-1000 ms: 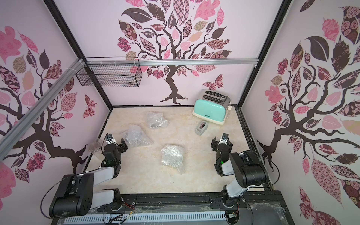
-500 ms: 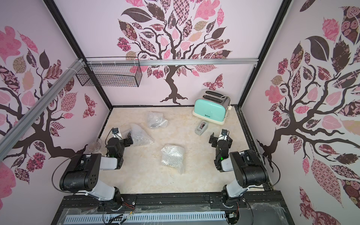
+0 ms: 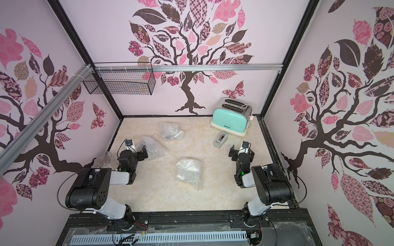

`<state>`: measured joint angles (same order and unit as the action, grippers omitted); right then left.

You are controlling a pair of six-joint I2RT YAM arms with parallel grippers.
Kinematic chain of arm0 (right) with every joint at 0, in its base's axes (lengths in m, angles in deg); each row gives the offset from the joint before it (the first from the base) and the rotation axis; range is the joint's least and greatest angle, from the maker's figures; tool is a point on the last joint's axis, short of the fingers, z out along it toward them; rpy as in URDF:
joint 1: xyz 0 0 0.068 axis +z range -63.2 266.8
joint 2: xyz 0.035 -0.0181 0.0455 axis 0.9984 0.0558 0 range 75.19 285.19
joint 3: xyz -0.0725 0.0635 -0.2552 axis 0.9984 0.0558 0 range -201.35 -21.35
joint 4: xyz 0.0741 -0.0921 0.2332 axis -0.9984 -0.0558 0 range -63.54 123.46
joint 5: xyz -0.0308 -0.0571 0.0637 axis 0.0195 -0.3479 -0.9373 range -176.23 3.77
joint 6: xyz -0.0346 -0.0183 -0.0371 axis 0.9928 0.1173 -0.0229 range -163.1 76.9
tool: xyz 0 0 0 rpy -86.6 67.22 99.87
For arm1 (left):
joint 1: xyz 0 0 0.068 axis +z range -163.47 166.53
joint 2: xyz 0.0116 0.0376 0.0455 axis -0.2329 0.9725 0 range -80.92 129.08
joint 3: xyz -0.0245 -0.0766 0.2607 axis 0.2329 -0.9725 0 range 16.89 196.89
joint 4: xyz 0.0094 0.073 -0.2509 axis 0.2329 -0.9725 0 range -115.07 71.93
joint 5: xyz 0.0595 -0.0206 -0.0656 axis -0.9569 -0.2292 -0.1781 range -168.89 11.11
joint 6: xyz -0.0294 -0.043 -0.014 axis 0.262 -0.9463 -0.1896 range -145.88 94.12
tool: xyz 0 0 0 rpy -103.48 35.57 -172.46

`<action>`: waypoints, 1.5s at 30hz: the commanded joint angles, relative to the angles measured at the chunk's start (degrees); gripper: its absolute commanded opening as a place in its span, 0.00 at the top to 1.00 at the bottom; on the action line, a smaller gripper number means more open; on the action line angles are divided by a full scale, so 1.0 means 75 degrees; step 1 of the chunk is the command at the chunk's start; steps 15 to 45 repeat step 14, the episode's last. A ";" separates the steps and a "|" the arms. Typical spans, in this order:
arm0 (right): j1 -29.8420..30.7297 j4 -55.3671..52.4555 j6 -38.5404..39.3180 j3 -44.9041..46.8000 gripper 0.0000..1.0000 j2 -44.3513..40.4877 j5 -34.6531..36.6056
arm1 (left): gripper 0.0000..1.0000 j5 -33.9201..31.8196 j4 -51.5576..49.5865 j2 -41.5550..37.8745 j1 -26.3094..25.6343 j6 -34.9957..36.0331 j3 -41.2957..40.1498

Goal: Wrap bowls in bubble wrap
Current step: Reset both arms

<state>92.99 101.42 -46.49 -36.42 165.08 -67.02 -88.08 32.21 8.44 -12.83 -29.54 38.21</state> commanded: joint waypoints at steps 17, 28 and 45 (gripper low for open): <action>-0.0037 -0.0029 0.0038 -0.0059 0.00 -0.0074 -0.0029 | 0.02 -0.0017 -0.0089 -0.0023 -0.0007 0.0101 0.0110; -0.0037 -0.0029 0.0038 -0.0059 0.00 -0.0074 -0.0029 | 0.02 -0.0017 -0.0089 -0.0023 -0.0007 0.0101 0.0110; -0.0037 -0.0029 0.0038 -0.0059 0.00 -0.0074 -0.0029 | 0.02 -0.0017 -0.0089 -0.0023 -0.0007 0.0101 0.0110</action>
